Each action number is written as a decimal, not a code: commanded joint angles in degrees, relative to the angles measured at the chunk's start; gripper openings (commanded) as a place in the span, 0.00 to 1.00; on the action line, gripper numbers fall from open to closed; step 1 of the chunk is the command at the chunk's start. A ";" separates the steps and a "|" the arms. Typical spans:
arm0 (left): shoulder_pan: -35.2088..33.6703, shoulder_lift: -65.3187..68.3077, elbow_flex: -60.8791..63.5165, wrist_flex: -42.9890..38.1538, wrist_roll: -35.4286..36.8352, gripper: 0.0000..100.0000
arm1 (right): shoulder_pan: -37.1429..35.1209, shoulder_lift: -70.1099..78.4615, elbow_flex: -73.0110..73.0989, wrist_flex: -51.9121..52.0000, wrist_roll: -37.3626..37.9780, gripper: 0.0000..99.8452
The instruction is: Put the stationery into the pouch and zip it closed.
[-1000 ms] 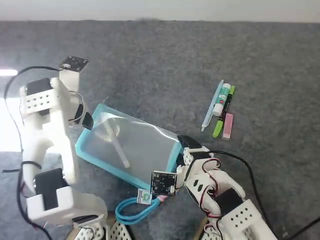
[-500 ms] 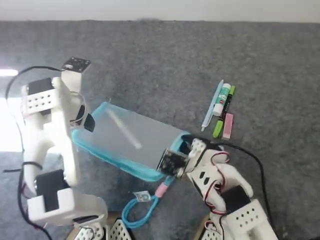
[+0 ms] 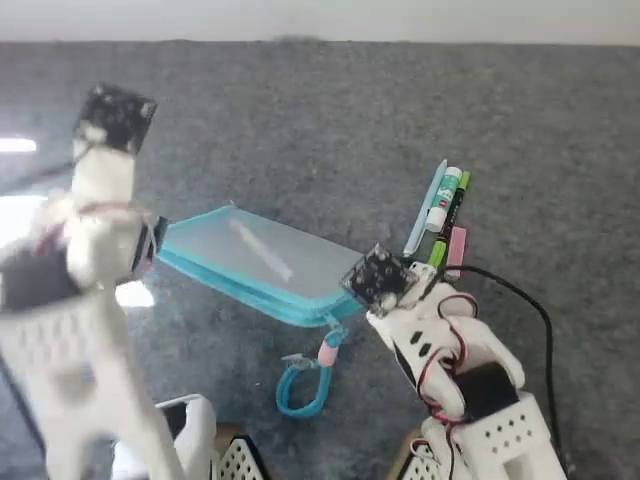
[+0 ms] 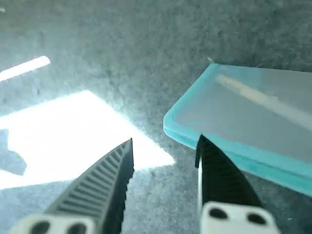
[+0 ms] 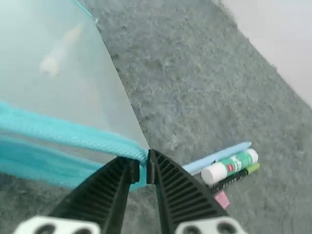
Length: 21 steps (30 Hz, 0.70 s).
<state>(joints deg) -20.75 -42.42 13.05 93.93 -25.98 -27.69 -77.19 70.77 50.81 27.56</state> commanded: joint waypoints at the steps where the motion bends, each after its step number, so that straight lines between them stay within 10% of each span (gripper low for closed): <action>1: 3.25 -9.32 -1.63 5.45 -4.40 0.25 | 1.19 10.15 -9.58 0.31 -1.85 0.01; 10: 10.11 -16.26 5.93 6.77 -21.36 0.30 | 1.01 29.58 -30.95 12.09 -8.97 0.01; 21: 22.42 -13.01 6.20 1.05 -24.70 0.35 | 1.01 28.18 -28.75 11.91 -8.44 0.01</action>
<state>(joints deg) -0.35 -58.24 19.21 98.07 -48.75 -27.25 -46.51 43.16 62.59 19.21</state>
